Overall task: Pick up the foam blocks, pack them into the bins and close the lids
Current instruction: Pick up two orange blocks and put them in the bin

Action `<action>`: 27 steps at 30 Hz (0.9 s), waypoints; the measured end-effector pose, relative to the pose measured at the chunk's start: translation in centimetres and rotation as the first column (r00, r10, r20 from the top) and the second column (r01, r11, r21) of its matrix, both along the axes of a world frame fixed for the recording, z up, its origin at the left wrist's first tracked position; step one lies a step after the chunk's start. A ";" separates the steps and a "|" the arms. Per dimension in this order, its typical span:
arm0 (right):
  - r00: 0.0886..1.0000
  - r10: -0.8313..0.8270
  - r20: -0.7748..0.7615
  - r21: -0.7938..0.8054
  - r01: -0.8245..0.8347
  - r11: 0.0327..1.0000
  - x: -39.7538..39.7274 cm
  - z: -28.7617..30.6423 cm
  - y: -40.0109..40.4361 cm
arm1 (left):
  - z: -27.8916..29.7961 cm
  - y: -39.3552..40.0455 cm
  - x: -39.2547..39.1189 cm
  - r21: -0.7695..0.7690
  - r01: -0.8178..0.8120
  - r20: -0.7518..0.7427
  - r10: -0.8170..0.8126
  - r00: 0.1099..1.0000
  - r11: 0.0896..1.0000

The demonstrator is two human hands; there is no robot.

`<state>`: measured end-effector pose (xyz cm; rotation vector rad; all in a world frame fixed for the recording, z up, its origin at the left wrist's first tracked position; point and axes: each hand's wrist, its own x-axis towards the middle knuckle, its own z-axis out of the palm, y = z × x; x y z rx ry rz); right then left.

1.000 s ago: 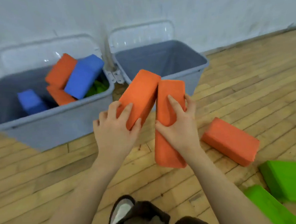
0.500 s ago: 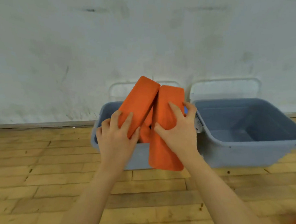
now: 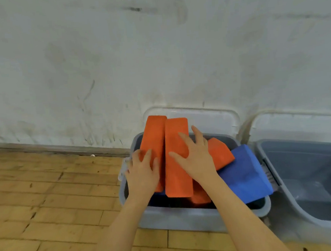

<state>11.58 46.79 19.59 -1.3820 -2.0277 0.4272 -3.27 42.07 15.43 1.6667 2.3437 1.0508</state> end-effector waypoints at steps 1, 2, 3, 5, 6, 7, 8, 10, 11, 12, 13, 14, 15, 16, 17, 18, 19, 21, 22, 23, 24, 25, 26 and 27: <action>0.996 0.016 0.087 -0.016 -0.015 1.000 0.2 -0.9 0.0 | -1.1 -0.1 -0.3 -0.062 0.054 -0.066 -0.058 0.996 0.997; 0.984 0.042 0.171 -0.037 -0.036 0.999 0.4 -1.9 -0.1 | -2.2 -0.3 -0.6 -0.082 0.106 -0.170 -0.118 0.978 0.991; 0.968 0.070 0.242 -0.064 -0.056 0.996 0.7 -2.9 -0.3 | -3.2 -0.6 -1.0 -0.085 0.147 -0.266 -0.164 0.950 0.986; 0.935 0.116 0.335 -0.090 -0.091 0.992 1.1 -4.6 -0.9 | -4.5 -1.1 -1.8 -0.080 0.171 -0.333 -0.189 0.924 0.982; 0.925 0.139 0.353 -0.073 -0.121 0.990 0.9 -5.4 -1.1 | -4.8 -1.2 -2.1 -0.078 0.156 -0.339 -0.173 0.925 0.985; 0.919 0.164 0.358 -0.045 -0.158 0.986 0.6 -6.1 -1.3 | -4.9 -1.3 -2.4 -0.071 0.128 -0.342 -0.144 0.929 0.989; 0.914 0.193 0.358 -0.031 -0.196 0.980 0.1 -6.8 -1.3 | -4.9 -1.3 -2.7 -0.060 0.096 -0.344 -0.111 0.933 0.994; 0.901 0.248 0.355 -0.071 -0.238 0.969 -1.2 -7.9 -1.8 | -5.3 -1.2 -3.1 -0.061 0.060 -0.352 -0.078 0.933 0.996; 0.908 0.255 0.334 -0.091 -0.238 0.967 -1.7 -8.4 -2.2 | -5.2 -1.4 -3.2 -0.074 0.053 -0.357 -0.077 0.931 0.996; 0.923 0.250 0.291 -0.104 -0.229 0.968 -2.0 -8.9 -2.6 | -5.1 -1.6 -3.3 -0.087 0.049 -0.359 -0.077 0.930 0.995; 0.941 0.239 0.241 -0.110 -0.218 0.970 -2.0 -9.3 -3.0 | -5.1 -1.9 -3.3 -0.098 0.043 -0.357 -0.076 0.931 0.994; 0.953 0.220 0.207 -0.106 -0.202 0.974 -1.7 -9.5 -3.3 | -5.0 -2.3 -3.5 -0.115 0.040 -0.352 -0.079 0.933 0.993; 0.959 0.199 0.200 -0.100 -0.182 0.978 -1.3 -9.5 -3.6 | -4.9 -2.8 -3.6 -0.128 0.037 -0.350 -0.080 0.933 0.991; 0.961 0.180 0.209 -0.092 -0.164 0.982 -0.8 -9.3 -3.9 | -4.8 -3.3 -3.7 -0.136 0.034 -0.354 -0.080 0.932 0.990; 0.962 0.164 0.219 -0.084 -0.149 0.985 -0.2 -8.9 -4.2 | -4.8 -3.8 -3.8 -0.140 0.031 -0.358 -0.080 0.930 0.990; 0.965 0.148 0.218 -0.066 -0.137 0.988 0.4 -8.3 -4.5 | -4.6 -4.3 -3.7 -0.145 0.032 -0.358 -0.083 0.930 0.989; 0.969 0.132 0.208 -0.046 -0.125 0.991 1.0 -7.8 -4.9 | -4.3 -4.7 -3.5 -0.148 0.037 -0.350 -0.088 0.932 0.988; 0.978 0.096 0.183 -0.015 -0.095 0.995 2.4 -6.5 -6.0 | -3.4 -5.6 -2.3 -0.113 0.055 -0.339 -0.091 0.936 0.992; 0.981 0.077 0.176 -0.004 -0.077 0.997 3.2 -5.9 -6.7 | -2.8 -6.1 -1.3 -0.091 0.078 -0.342 -0.105 0.934 0.993; 0.984 0.053 0.170 0.003 -0.055 0.998 4.1 -5.4 -7.5 | -2.2 -6.5 -0.1 -0.074 0.118 -0.348 -0.136 0.927 0.990; 0.987 0.025 0.161 0.011 -0.027 1.000 5.2 -5.0 -8.5 | -1.6 -7.0 1.3 -0.058 0.170 -0.357 -0.179 0.917 0.984; 0.990 -0.009 0.143 0.020 0.006 1.000 6.4 -4.7 -9.5 | -1.1 -7.4 2.9 -0.039 0.223 -0.368 -0.221 0.903 0.974; 0.992 -0.046 0.119 0.031 0.042 0.999 7.8 -4.5 -10.5 | -0.7 -7.8 4.7 -0.022 0.272 -0.379 -0.260 0.888 0.962; 0.992 -0.082 0.096 0.044 0.078 0.996 9.4 -4.5 -11.6 | -0.5 -8.3 6.6 -0.008 0.322 -0.386 -0.300 0.872 0.947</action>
